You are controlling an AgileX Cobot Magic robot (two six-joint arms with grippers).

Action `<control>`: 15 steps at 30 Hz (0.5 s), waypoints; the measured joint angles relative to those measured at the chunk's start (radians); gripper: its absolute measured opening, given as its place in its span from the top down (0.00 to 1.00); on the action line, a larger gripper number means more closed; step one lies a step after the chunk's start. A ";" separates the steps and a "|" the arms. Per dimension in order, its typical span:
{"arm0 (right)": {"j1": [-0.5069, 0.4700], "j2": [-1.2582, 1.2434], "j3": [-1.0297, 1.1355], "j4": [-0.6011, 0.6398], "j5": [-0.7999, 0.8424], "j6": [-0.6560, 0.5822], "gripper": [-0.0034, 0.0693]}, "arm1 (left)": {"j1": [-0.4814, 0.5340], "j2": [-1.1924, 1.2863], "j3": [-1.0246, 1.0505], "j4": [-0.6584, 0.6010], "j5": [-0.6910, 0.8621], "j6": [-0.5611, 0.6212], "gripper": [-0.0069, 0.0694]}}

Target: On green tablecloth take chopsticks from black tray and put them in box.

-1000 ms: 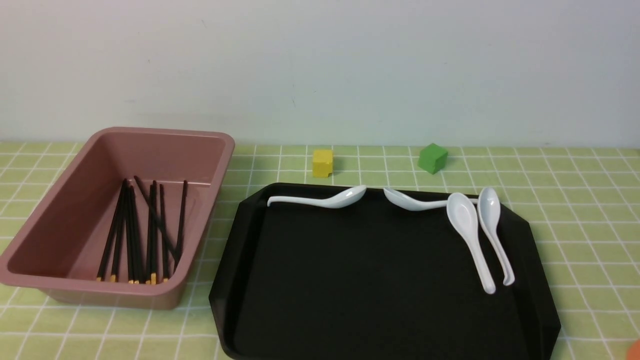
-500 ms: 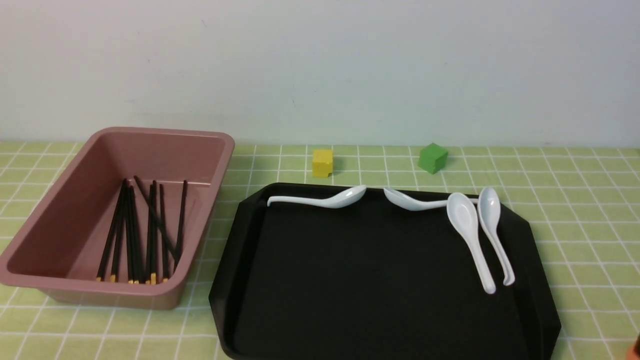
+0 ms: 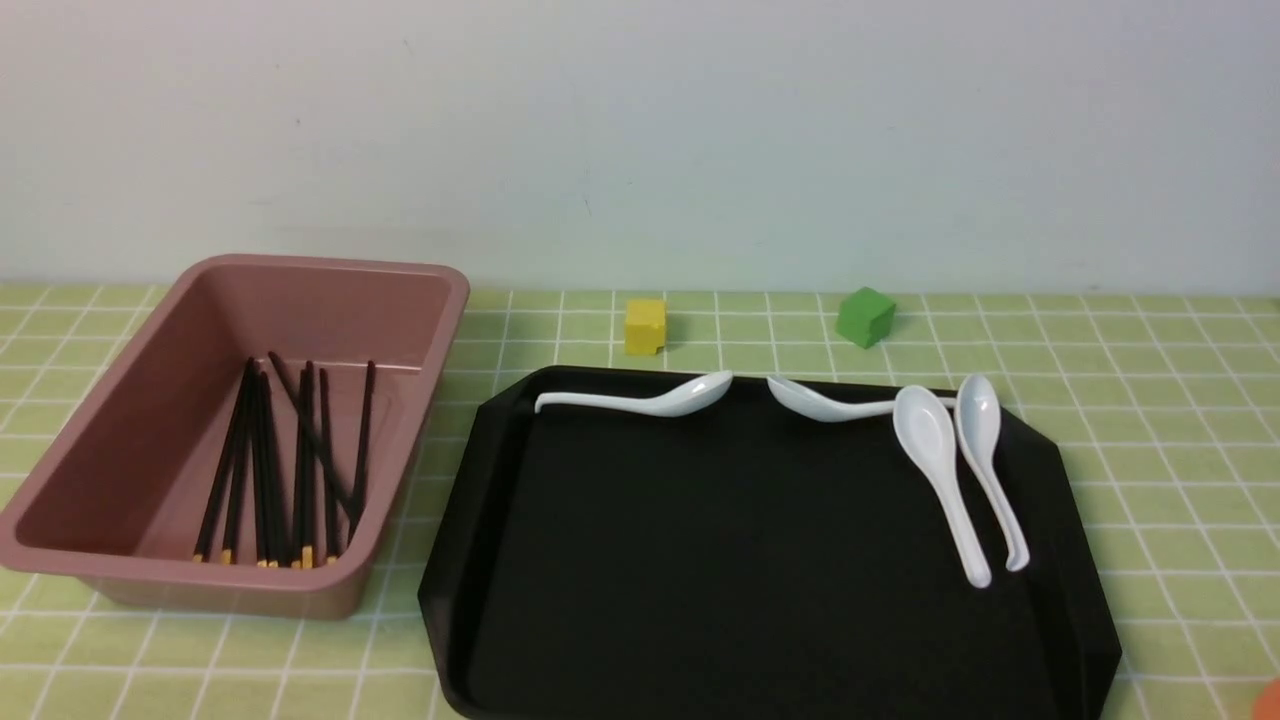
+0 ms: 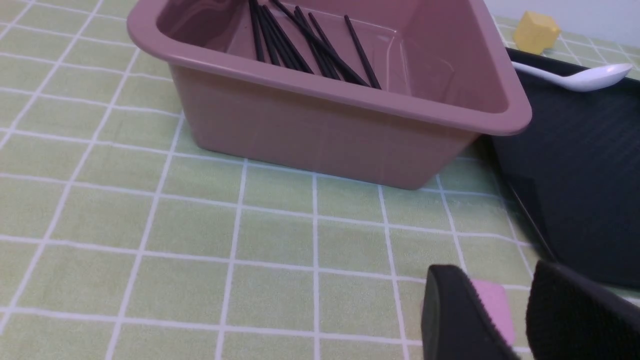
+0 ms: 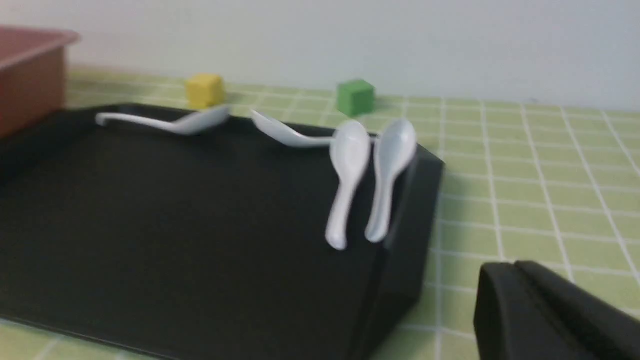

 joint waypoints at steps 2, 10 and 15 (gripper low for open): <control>-0.053 0.000 0.000 -0.001 0.019 -0.002 0.90 | 0.000 0.000 0.000 0.000 0.000 0.000 0.60; -0.129 0.000 -0.004 -0.019 0.108 -0.002 0.88 | 0.000 0.000 0.000 0.000 0.000 0.000 0.60; -0.069 0.000 -0.006 -0.069 0.114 -0.002 0.88 | 0.000 0.000 0.000 0.000 0.000 0.000 0.60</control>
